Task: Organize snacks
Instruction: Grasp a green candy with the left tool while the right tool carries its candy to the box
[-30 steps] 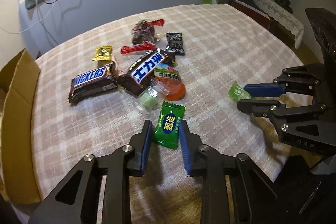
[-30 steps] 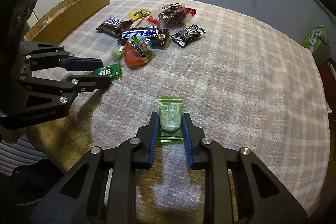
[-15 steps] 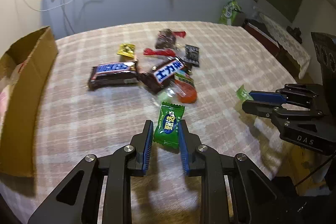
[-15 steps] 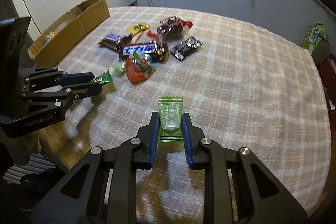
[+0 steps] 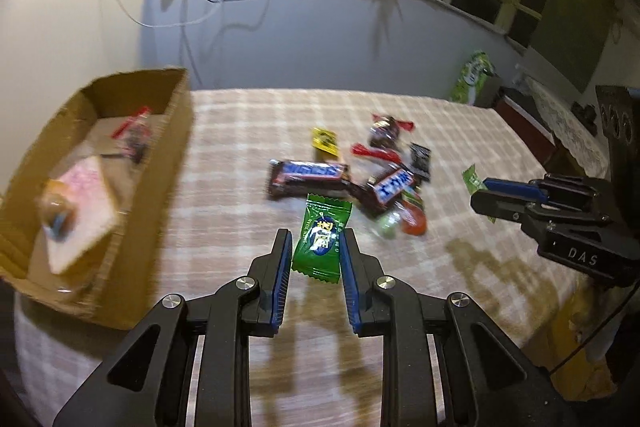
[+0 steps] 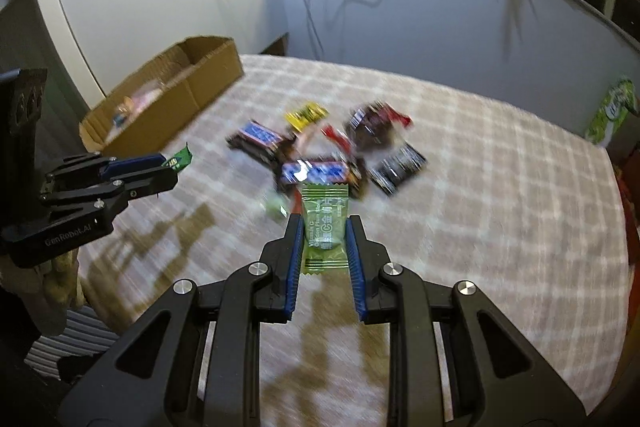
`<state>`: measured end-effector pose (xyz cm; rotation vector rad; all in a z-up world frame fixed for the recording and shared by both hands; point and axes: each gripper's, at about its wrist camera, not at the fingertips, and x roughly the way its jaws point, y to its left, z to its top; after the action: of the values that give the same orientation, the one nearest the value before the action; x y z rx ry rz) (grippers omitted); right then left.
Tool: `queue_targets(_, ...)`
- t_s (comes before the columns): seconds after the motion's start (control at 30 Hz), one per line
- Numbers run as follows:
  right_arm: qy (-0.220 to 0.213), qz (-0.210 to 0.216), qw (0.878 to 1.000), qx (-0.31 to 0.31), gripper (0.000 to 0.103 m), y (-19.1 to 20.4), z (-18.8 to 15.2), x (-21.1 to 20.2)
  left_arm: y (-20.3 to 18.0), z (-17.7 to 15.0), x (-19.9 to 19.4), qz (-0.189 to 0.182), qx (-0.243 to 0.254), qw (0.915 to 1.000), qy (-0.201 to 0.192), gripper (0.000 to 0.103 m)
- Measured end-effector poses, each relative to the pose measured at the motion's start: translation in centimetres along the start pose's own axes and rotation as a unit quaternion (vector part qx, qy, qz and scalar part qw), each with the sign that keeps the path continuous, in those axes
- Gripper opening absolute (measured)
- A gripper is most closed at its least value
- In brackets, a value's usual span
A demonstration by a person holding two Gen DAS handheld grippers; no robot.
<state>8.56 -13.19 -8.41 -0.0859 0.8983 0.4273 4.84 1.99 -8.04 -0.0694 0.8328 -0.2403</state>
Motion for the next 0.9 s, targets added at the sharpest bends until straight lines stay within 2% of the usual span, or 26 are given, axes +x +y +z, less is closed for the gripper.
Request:
queue_targets(0.47, -0.038, 0.055, 0.995, -0.079, 0.022, 7.6, 8.2, 2.9, 7.4, 1.7, -3.5, 0.065, -0.06, 0.9947, -0.052, 0.022)
queue_targets(0.9, -0.03, 0.099, 0.988, -0.113, 0.022, 13.5, 13.2, 8.6, 12.0, 2.1, -4.0, 0.108, -0.09, 0.9881, -0.062, 0.022)
